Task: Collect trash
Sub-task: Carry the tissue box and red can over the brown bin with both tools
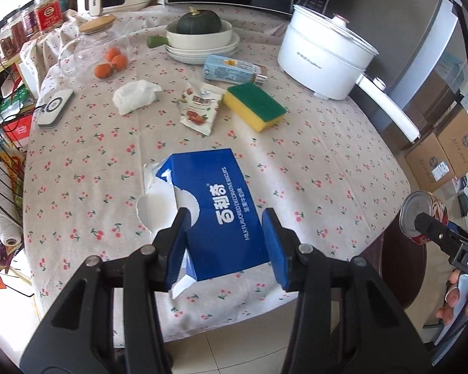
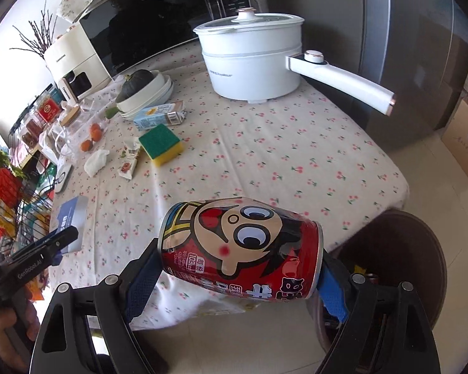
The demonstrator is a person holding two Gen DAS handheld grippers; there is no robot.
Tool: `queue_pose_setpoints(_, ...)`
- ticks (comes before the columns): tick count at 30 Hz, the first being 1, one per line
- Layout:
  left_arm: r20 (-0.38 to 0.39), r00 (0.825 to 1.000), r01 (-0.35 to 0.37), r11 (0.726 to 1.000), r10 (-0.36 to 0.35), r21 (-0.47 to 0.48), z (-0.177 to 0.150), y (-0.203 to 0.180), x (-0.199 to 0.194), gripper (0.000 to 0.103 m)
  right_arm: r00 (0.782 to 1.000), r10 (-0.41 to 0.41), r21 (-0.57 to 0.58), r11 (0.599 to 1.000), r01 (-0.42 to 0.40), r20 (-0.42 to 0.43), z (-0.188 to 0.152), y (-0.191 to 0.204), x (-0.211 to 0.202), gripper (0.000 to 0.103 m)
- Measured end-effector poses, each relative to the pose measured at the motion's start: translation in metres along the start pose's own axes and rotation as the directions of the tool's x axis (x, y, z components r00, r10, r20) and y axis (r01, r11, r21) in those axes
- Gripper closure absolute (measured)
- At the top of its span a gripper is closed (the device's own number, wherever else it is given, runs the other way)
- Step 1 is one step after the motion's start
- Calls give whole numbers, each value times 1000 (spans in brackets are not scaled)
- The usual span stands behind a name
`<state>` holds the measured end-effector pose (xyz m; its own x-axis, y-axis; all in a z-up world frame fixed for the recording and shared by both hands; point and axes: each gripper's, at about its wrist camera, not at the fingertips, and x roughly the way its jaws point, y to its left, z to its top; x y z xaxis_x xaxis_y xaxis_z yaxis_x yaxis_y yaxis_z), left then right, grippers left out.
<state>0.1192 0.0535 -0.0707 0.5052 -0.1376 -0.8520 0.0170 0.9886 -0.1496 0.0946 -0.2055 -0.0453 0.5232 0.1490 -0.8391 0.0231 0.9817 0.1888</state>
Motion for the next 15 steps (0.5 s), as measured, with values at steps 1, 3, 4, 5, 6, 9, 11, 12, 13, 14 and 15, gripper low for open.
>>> queue_pose_setpoints(1, -7, 1000, 14, 1000, -14, 13, -1, -8, 2, 54, 1000, -3, 4, 1000, 3, 0, -4, -9, -1, 14)
queue_pose_setpoints(3, -19, 999, 37, 998, -36, 41, -2, -22, 7, 54, 1000, -6, 16, 1000, 6, 4, -12, -25, -3, 14)
queue_pose_setpoints(4, -23, 999, 43, 998, -42, 55, -2, -29, 9, 54, 1000, -12, 24, 1000, 12, 1, -15, -34, -3, 14)
queue_pose_setpoints(5, -26, 998, 50, 996, -48, 69, -2, -36, 12, 54, 1000, -20, 32, 999, 20, -11, -18, -41, -2, 14)
queue_pose_setpoints(6, -30, 998, 60, 995, -58, 80, -2, -43, 14, 54, 1000, -21, 40, 999, 22, -23, -20, -47, -2, 13)
queue_pose_setpoints(9, -40, 995, 97, 989, -93, 109, -1, -65, 19, 54, 1000, -5, 63, 998, 7, -21, -24, -66, -10, 13)
queue_pose_setpoints(11, -46, 992, 119, 984, -114, 134, -2, -81, 21, 54, 1000, -24, 71, 997, 25, -14, -28, -78, -15, 13)
queue_pose_setpoints(12, -51, 991, 128, 980, -122, 149, -4, -90, 23, 54, 999, -37, 77, 996, 38, -11, -31, -85, -18, 13)
queue_pose_setpoints(13, -57, 990, 139, 977, -131, 164, -6, -100, 25, 54, 999, -50, 86, 995, 51, -11, -33, -93, -20, 13)
queue_pose_setpoints(14, -65, 988, 152, 972, -142, 179, -8, -110, 27, 54, 998, -59, 97, 993, 59, -10, -37, -101, -22, 13)
queue_pose_setpoints(15, -74, 985, 165, 967, -154, 194, -11, -120, 29, 54, 998, -65, 112, 991, 66, -10, -40, -109, -24, 13)
